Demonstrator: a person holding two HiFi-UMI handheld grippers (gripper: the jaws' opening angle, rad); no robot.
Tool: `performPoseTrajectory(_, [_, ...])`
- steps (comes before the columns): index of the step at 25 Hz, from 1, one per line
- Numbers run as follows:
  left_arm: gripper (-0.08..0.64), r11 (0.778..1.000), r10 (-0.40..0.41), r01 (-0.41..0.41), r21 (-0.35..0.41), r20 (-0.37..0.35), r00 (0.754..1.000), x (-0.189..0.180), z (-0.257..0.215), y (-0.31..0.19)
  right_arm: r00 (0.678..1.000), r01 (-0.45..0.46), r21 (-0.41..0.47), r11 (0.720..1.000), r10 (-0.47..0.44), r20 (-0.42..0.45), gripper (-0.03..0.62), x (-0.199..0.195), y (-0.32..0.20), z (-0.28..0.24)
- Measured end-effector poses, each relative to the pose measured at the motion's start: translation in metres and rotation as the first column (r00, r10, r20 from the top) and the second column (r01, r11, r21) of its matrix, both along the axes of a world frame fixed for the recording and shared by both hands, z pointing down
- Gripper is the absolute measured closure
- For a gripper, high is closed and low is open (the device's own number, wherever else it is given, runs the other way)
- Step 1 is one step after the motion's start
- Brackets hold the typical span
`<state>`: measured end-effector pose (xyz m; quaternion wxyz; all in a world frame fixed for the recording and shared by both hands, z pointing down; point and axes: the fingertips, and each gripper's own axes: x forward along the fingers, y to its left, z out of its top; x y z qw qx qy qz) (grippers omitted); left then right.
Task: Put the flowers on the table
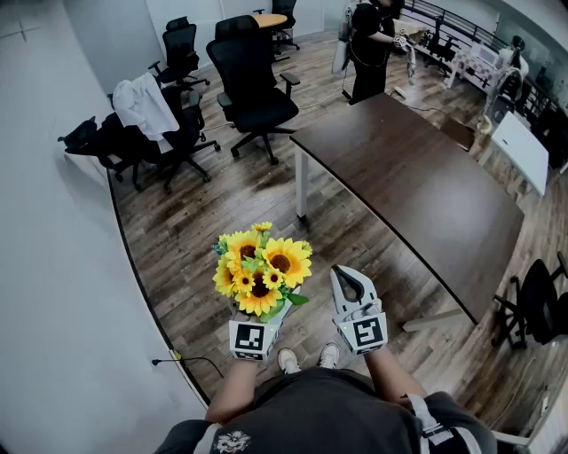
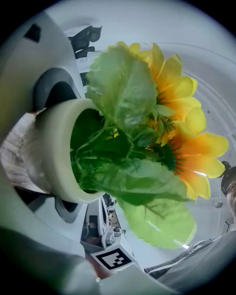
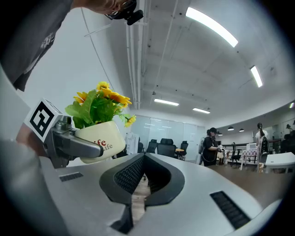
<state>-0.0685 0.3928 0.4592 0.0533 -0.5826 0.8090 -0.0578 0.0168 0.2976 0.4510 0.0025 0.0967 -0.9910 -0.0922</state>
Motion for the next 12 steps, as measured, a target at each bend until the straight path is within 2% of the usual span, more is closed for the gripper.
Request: performPoseTrajectory(12, [0.023,1.0,0.018,-0.018,-0.024,0.001,1.0,0.013,0.001,-0.009,0.997,-0.077,-0.029,0.997,0.077,-0.004,0.569,0.027,-0.01,0.006])
